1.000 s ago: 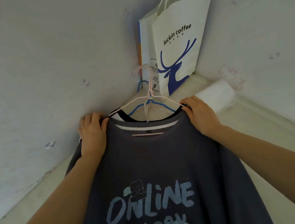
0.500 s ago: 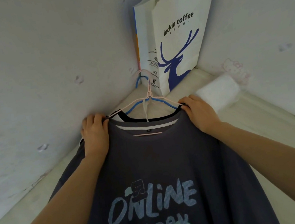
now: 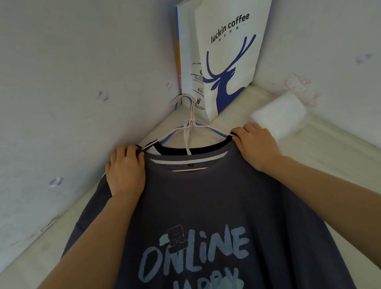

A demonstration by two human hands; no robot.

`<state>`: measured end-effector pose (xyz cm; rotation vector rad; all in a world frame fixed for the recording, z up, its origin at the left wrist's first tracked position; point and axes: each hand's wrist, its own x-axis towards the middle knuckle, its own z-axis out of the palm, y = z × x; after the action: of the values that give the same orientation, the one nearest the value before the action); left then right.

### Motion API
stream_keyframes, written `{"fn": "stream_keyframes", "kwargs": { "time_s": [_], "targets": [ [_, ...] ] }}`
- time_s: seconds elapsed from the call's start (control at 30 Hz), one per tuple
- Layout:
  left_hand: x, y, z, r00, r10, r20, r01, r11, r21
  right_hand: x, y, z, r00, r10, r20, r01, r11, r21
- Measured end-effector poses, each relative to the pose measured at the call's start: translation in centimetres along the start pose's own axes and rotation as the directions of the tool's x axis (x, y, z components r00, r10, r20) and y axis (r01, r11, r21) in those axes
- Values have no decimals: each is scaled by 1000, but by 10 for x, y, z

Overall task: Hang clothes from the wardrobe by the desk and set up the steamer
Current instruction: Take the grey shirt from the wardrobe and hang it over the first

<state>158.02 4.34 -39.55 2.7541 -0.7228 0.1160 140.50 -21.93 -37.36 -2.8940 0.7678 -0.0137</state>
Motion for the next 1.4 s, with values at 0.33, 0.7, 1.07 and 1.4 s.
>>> {"fn": "stream_keyframes", "kwargs": {
  "time_s": [0.33,0.7,1.07,1.4],
  "targets": [
    [-62,8,-17,981,94,169,-100,995,28,-66,-14,-12,993,58,101,-55,998,-32],
    [-188,6,-48,930,253,266,-265,964,8,-219,-67,-9,984,27,178,-14,997,-73],
    [-357,-35,-86,849,401,344,-443,895,51,-408,-144,22,982,171,83,-159,978,-137],
    [-470,-66,-126,788,501,357,-520,853,-48,-544,-206,22,940,341,26,-336,935,-115]
  ]
}}
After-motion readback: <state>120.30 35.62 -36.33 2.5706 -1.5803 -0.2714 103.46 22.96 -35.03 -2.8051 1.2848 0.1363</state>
